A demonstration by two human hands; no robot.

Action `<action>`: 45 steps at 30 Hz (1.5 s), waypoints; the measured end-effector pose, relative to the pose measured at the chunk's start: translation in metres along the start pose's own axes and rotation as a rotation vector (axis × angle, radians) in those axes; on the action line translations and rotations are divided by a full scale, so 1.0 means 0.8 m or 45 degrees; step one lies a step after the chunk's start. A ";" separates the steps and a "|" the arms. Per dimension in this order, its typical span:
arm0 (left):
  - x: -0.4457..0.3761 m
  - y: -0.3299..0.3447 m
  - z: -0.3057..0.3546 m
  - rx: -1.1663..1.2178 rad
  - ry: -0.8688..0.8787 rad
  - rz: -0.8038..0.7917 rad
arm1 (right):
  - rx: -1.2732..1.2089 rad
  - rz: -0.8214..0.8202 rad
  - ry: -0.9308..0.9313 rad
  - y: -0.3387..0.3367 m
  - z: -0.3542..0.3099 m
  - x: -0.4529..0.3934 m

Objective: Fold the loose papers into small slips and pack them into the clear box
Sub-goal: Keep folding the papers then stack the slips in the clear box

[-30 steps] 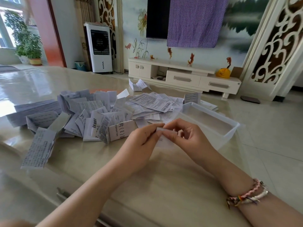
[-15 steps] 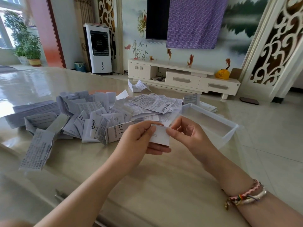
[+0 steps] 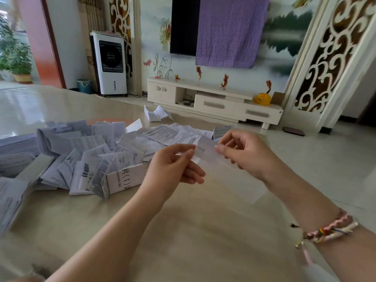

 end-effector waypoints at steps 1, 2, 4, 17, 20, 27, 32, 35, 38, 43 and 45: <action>-0.006 0.002 -0.002 0.006 -0.005 0.015 | 0.047 0.060 0.011 -0.016 0.004 -0.013; -0.009 0.002 -0.007 0.002 -0.019 0.027 | 0.087 0.123 0.035 -0.030 0.011 -0.025; -0.017 0.004 -0.015 -0.022 -0.059 0.041 | 0.177 0.237 0.098 -0.060 0.031 -0.056; -0.025 -0.020 -0.041 -0.225 -0.169 0.166 | 0.556 0.020 0.327 -0.049 0.104 -0.144; -0.023 -0.024 -0.042 -0.270 -0.174 0.177 | 0.582 0.038 0.307 -0.049 0.098 -0.133; -0.006 -0.047 -0.034 -0.418 -0.161 0.184 | 0.546 0.069 0.113 -0.038 0.050 -0.111; 0.007 -0.072 -0.029 -0.571 -0.157 0.209 | 0.550 -0.122 -0.119 0.037 -0.008 -0.106; 0.014 -0.088 -0.029 -0.636 -0.155 0.216 | 0.578 -0.249 -0.153 0.091 -0.024 -0.110; 0.018 -0.103 -0.026 -0.771 -0.144 0.243 | 0.677 -0.308 -0.125 0.136 -0.025 -0.119; 0.014 -0.117 -0.024 -0.838 -0.140 0.263 | 1.333 -0.373 -0.024 0.178 -0.002 -0.127; 0.012 -0.115 -0.022 -0.893 -0.124 0.242 | 1.470 -0.348 -0.016 0.179 -0.002 -0.128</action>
Point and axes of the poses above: each hand's wrist, its own x-axis away from the middle knuckle, its own y-axis out of the palm, z = x × y, the point moved 9 cm from there along -x, towards the middle knuckle, and after that the axes turned 1 degree about y, right-handed, at the moved point
